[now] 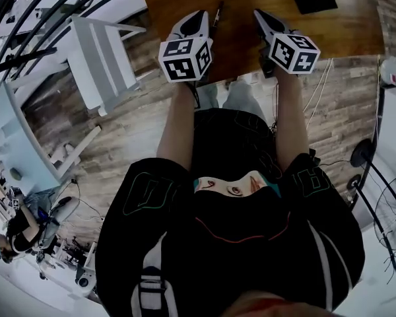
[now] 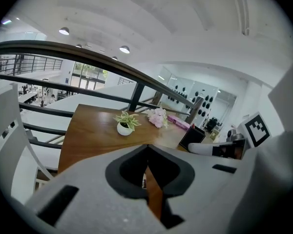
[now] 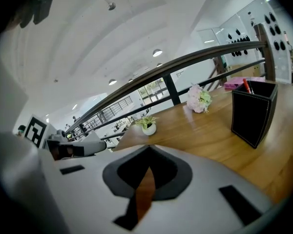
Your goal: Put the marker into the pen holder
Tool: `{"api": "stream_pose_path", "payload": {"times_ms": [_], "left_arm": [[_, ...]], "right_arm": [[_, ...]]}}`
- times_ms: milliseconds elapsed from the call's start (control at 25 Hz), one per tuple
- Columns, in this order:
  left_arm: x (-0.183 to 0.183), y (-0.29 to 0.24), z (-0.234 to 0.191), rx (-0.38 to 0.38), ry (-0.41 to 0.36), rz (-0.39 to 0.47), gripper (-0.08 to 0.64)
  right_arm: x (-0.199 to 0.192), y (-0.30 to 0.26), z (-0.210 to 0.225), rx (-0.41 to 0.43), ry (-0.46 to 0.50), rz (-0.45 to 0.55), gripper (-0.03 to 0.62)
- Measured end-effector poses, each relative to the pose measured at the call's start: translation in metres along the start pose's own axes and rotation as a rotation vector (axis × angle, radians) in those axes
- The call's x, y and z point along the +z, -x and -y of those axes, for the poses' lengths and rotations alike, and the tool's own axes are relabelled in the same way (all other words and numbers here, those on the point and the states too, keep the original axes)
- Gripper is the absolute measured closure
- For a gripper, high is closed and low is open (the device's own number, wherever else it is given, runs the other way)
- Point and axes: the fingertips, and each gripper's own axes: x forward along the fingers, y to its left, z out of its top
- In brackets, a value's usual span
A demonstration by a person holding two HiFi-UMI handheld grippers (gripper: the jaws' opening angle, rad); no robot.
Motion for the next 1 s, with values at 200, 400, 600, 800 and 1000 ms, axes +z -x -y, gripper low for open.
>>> {"api": "stream_pose_path", "payload": {"times_ms": [200, 400, 600, 800, 1000], "left_arm": [[-0.001, -0.003, -0.017, -0.035, -0.020, -0.021, 0.551], [0.001, -0.007, -0.035, -0.048, -0.051, -0.030, 0.551], [0.004, -0.009, -0.041, -0.058, -0.068, -0.035, 0.551], [0.003, -0.019, -0.046, -0.068, -0.062, -0.041, 0.551], [0.006, -0.025, -0.054, -0.070, -0.047, -0.047, 0.551]], "right_arm": [[-0.007, -0.019, -0.013, -0.047, 0.008, -0.019, 0.588], [-0.018, -0.034, -0.016, -0.095, 0.023, -0.058, 0.588], [-0.024, -0.047, -0.018, -0.141, 0.033, -0.124, 0.588], [-0.031, -0.063, -0.016, -0.172, 0.050, -0.187, 0.586], [-0.039, -0.077, -0.014, -0.193, 0.042, -0.239, 0.574]]}}
